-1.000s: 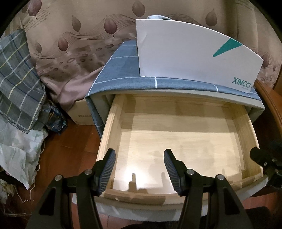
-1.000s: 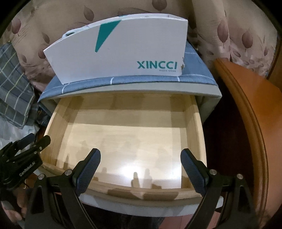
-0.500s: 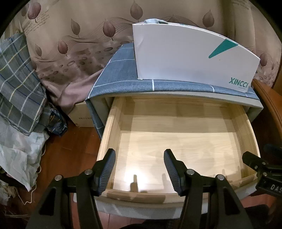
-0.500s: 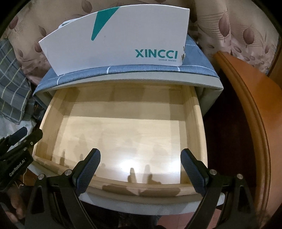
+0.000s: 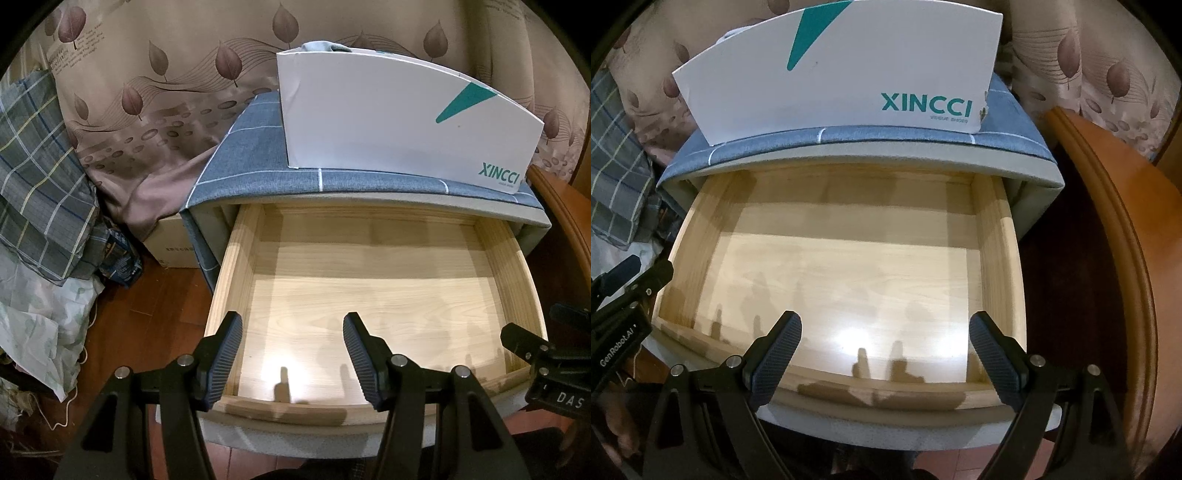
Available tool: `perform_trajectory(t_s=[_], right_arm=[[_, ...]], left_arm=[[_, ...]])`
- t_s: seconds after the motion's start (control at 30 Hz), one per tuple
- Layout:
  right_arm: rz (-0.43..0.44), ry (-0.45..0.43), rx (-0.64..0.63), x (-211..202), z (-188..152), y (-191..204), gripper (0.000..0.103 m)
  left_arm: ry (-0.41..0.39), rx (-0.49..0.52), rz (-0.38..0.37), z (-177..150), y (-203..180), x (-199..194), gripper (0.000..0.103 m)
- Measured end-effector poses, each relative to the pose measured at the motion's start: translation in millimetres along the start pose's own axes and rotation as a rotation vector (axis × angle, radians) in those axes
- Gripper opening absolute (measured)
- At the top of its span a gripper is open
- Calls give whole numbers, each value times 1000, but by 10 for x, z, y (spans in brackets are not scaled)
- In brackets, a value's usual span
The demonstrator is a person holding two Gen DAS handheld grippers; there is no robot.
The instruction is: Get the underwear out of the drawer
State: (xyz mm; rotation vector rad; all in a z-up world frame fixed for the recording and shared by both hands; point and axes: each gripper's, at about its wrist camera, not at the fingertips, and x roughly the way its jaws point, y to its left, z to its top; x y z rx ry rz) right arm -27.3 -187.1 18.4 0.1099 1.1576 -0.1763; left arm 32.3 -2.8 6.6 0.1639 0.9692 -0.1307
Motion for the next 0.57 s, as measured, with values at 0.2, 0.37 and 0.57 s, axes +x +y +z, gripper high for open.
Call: perform_trajectory(t_s=[0.2, 0.37, 0.57], right_arm=[[8, 9, 5, 17, 3, -14, 91], [7, 11, 6, 20, 4, -15, 91], [7, 13, 6, 19, -4, -6, 91]], left_arm=[[1, 9, 1, -2, -26, -7, 58], [6, 30, -5, -7, -52, -13, 58], [-11, 46, -10, -17, -76, -58, 58]])
